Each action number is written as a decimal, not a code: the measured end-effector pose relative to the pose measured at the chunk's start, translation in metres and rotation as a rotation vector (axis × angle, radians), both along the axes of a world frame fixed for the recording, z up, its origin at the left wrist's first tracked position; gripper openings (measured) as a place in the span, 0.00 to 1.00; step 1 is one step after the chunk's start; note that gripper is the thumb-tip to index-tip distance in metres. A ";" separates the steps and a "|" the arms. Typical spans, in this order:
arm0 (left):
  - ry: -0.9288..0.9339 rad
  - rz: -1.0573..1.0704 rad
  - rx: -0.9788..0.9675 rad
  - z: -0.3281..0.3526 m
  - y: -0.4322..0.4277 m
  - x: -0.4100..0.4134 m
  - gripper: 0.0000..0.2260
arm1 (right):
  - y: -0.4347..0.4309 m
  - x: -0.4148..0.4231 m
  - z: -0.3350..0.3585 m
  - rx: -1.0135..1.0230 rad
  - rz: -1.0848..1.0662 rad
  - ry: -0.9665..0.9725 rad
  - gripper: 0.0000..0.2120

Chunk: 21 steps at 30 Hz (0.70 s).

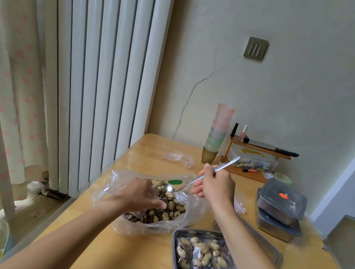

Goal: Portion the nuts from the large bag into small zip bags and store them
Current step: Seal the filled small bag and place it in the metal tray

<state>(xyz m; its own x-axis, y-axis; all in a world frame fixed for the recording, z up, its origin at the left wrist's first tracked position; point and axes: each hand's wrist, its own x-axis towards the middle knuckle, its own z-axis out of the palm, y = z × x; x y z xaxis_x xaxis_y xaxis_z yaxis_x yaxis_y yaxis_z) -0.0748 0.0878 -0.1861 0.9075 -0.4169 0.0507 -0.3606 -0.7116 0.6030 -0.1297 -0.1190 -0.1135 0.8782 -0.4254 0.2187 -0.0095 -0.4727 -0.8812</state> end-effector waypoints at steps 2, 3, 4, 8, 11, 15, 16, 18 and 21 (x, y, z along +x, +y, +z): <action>-0.035 -0.010 0.041 -0.001 -0.002 0.000 0.27 | 0.002 0.000 0.003 -0.059 0.045 -0.024 0.18; -0.044 -0.014 0.064 -0.001 -0.002 0.000 0.28 | 0.003 0.001 0.004 -0.085 0.064 -0.045 0.18; -0.032 -0.022 0.078 -0.002 -0.002 0.001 0.29 | 0.003 0.002 0.005 -0.115 0.077 -0.065 0.18; -0.004 -0.025 0.078 -0.006 -0.005 0.005 0.25 | 0.005 0.007 0.010 -0.232 0.094 -0.112 0.18; 0.013 0.035 -0.062 -0.009 -0.008 0.010 0.17 | 0.008 0.005 0.014 -0.298 0.145 -0.148 0.18; 0.082 0.054 -0.135 -0.010 -0.009 0.011 0.17 | 0.010 -0.001 0.017 -0.402 0.238 -0.196 0.20; 0.092 0.059 -0.147 -0.011 -0.010 0.010 0.17 | 0.012 -0.003 0.018 -0.435 0.258 -0.208 0.20; 0.088 0.077 -0.167 -0.013 -0.012 0.010 0.18 | 0.015 -0.005 0.018 -0.513 0.299 -0.259 0.19; 0.097 0.087 -0.234 -0.014 -0.017 0.009 0.18 | 0.021 -0.007 0.020 -0.656 0.372 -0.369 0.14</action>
<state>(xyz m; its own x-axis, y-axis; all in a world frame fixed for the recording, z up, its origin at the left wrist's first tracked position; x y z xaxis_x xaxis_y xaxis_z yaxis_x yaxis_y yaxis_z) -0.0661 0.0713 -0.2006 0.9449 -0.3240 0.0472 -0.2363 -0.5750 0.7833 -0.1364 -0.0980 -0.0938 0.7594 0.1917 0.6218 0.4836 -0.8057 -0.3421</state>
